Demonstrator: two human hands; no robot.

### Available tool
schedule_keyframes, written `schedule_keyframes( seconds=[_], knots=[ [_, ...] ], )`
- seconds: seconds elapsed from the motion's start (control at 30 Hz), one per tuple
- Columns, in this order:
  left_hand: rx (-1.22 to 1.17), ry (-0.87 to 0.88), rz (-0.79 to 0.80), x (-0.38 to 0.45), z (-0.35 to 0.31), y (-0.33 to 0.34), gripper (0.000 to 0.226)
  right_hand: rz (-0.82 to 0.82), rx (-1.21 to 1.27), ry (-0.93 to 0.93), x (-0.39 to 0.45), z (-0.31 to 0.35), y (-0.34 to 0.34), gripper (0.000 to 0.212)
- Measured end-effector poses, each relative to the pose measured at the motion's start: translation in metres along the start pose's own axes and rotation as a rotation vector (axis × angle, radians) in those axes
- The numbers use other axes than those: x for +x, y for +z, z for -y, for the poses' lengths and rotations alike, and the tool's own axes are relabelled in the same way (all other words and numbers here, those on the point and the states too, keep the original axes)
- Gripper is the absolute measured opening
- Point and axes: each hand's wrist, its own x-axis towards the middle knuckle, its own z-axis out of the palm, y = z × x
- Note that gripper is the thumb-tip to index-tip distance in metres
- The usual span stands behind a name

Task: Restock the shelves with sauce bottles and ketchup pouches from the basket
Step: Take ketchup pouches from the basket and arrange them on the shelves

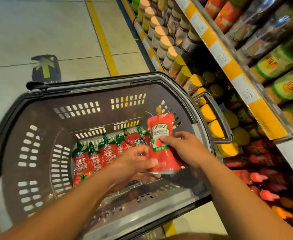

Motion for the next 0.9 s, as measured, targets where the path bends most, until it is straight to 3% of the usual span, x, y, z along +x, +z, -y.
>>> schedule_keyframes(
  seconds=[0.07,0.13,0.23,0.37,0.6,0.77,0.9],
  knots=[
    [0.114,0.029,0.096,-0.002,0.003,-0.007,0.042,0.058,0.007,-0.052,0.001,0.000,-0.002,0.033],
    [0.167,0.015,0.096,0.005,0.003,-0.018,0.040,0.023,-0.022,-0.113,0.001,-0.002,-0.003,0.023],
    [0.095,-0.076,-0.173,0.035,0.015,-0.047,0.032,-0.027,0.047,-0.168,0.001,0.000,-0.008,0.025],
    [0.278,-0.272,-0.521,0.086,0.045,-0.078,0.026,-0.047,0.130,-0.235,-0.001,0.000,-0.023,0.022],
    [0.327,-0.256,-0.777,0.173,0.073,-0.062,0.054,-0.081,0.239,-0.303,-0.016,-0.006,-0.041,0.024],
    [0.292,-0.340,-0.874,0.200,0.080,-0.065,0.040,-0.110,0.254,-0.302,-0.023,-0.014,-0.049,0.024],
    [0.161,-0.288,-0.920,0.188,0.069,-0.061,0.032,-0.120,0.260,-0.308,-0.030,-0.017,-0.058,0.025]
  ],
)
